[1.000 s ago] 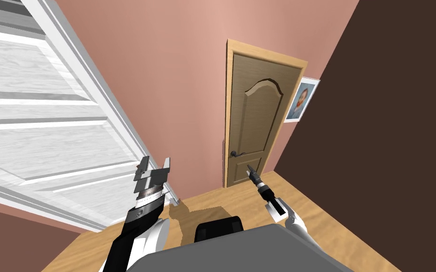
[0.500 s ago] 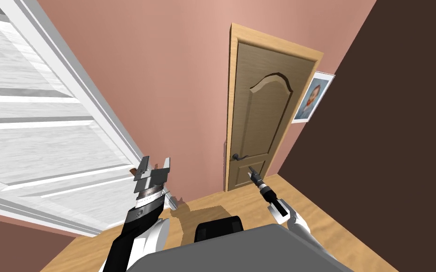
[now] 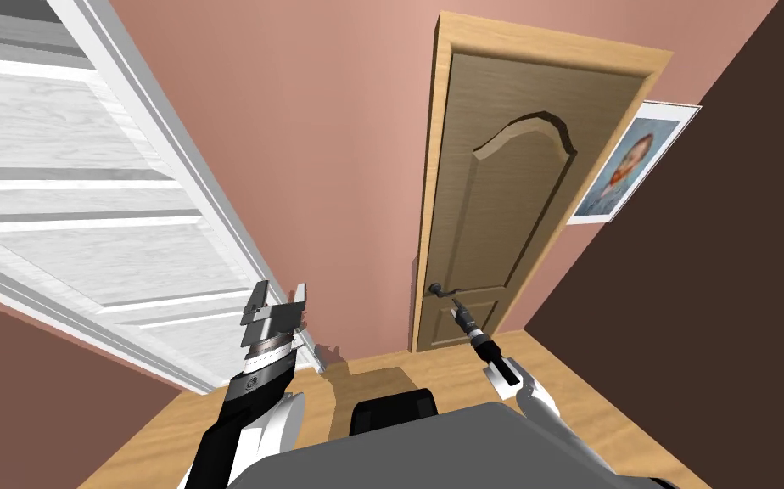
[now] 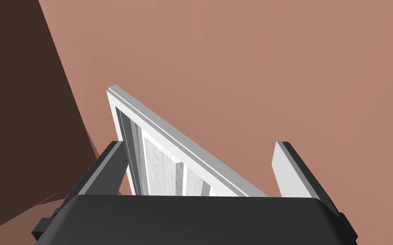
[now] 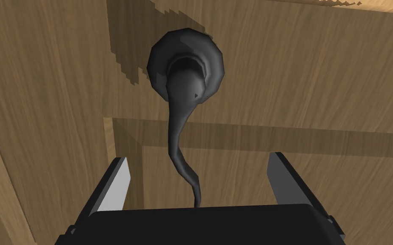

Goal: Pull the door open

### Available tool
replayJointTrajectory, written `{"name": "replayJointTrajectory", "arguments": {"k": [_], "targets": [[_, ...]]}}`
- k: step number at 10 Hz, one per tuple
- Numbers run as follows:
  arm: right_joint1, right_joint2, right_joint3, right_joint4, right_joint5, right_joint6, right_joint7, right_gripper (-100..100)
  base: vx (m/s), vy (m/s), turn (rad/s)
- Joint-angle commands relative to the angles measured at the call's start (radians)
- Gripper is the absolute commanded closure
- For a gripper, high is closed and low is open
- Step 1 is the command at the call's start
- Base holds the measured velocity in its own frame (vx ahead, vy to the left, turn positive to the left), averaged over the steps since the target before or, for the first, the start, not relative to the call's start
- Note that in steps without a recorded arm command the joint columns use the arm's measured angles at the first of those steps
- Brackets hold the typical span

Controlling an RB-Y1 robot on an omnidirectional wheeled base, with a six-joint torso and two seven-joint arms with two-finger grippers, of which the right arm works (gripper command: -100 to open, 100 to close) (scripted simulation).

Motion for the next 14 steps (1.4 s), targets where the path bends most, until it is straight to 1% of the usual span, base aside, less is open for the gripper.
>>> {"name": "replayJointTrajectory", "arguments": {"k": [1,3,4,5,6,11,12,13,14], "targets": [[0.003,0.003,-0.028,0.003,-0.017,0.014,0.017,-100,0.128,-0.028,0.281],[-0.015,0.005,-0.074,0.042,-0.045,0.023,0.044,-100,0.124,-0.043,0.344],[-0.021,0.006,-0.090,0.054,-0.054,0.026,0.053,-100,0.115,-0.060,0.287],[-0.023,0.006,-0.080,0.061,-0.047,0.015,0.048,-100,0.050,-0.029,0.051],[-0.023,0.006,-0.080,0.061,-0.047,0.015,0.048,100,-0.004,0.002,-0.044],[-0.023,0.006,-0.080,0.061,-0.047,0.015,0.048,100,-0.008,0.003,-0.003],[-0.009,-0.007,-0.073,0.061,-0.040,-0.002,0.029,100,-0.095,-0.019,0.106],[-0.005,-0.011,-0.070,0.060,-0.038,-0.008,0.023,100,-0.129,-0.037,0.093],[0.004,-0.019,-0.065,0.058,-0.032,-0.021,0.011,100,-0.189,-0.053,0.102]]}}
